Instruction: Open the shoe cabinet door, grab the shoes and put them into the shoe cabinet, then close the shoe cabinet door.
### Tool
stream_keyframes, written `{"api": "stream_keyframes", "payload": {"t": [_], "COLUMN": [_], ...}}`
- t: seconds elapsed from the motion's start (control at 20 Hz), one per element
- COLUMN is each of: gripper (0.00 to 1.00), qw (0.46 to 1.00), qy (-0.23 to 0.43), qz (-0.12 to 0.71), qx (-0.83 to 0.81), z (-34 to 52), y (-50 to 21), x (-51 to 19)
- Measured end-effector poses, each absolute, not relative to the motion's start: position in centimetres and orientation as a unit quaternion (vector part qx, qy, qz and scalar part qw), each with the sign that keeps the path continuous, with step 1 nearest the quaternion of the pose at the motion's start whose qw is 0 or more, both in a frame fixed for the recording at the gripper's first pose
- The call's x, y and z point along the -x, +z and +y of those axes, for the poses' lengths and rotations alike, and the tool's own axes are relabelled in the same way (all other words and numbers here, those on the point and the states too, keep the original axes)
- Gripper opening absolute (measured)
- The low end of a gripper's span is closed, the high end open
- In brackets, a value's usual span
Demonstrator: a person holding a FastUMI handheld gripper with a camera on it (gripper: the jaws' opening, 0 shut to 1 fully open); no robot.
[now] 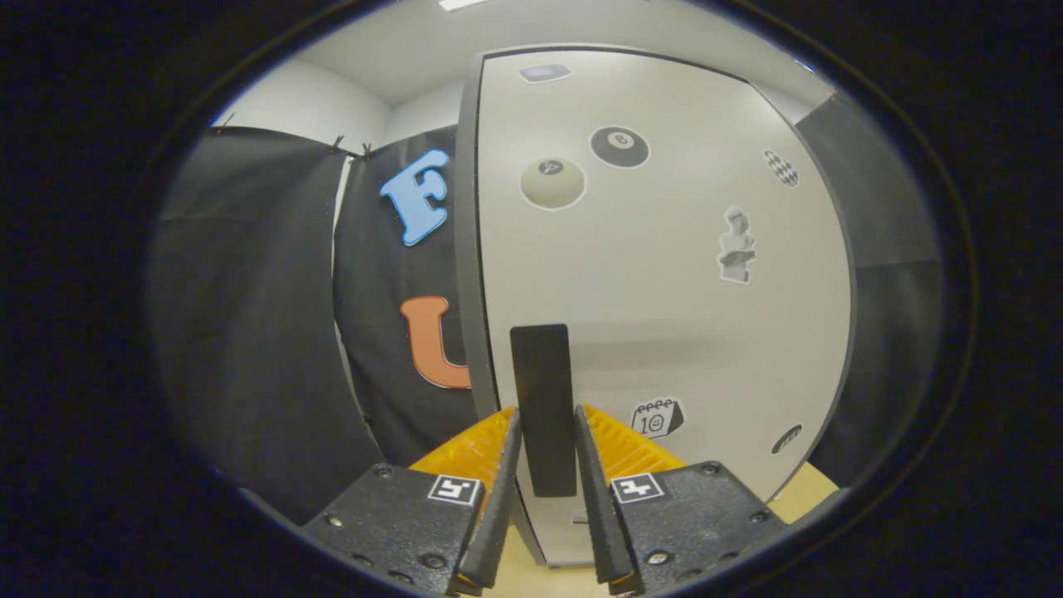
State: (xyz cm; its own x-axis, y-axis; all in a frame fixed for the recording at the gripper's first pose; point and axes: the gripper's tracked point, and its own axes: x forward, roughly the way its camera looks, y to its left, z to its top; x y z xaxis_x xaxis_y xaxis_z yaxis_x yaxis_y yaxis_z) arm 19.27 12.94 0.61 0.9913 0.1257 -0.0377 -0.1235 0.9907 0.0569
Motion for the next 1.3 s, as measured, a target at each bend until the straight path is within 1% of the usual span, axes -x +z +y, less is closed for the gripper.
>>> {"api": "stream_keyframes", "payload": {"t": [0.2, 0.35, 0.5, 0.65, 0.7, 1.15, 1.3], "gripper": [0.39, 0.36, 0.34, 0.28, 0.28, 0.28, 0.27], "qw": [0.998, 0.997, 0.997, 0.997, 0.997, 0.990, 0.988], "qy": [0.055, 0.062, 0.058, 0.046, 0.047, 0.131, 0.147], "qz": [0.043, 0.048, 0.054, 0.057, 0.057, 0.052, 0.052], "qx": [-0.003, -0.009, -0.010, -0.014, -0.007, 0.004, 0.008], "z": [12.7, 12.6, 12.5, 12.1, 12.0, 10.6, 9.4], "y": [-0.2, 0.0, -0.4, -0.4, -0.2, 0.7, 0.8], "x": [-21.1, -20.9, -20.7, -20.0, -19.6, -13.5, -12.2]}}
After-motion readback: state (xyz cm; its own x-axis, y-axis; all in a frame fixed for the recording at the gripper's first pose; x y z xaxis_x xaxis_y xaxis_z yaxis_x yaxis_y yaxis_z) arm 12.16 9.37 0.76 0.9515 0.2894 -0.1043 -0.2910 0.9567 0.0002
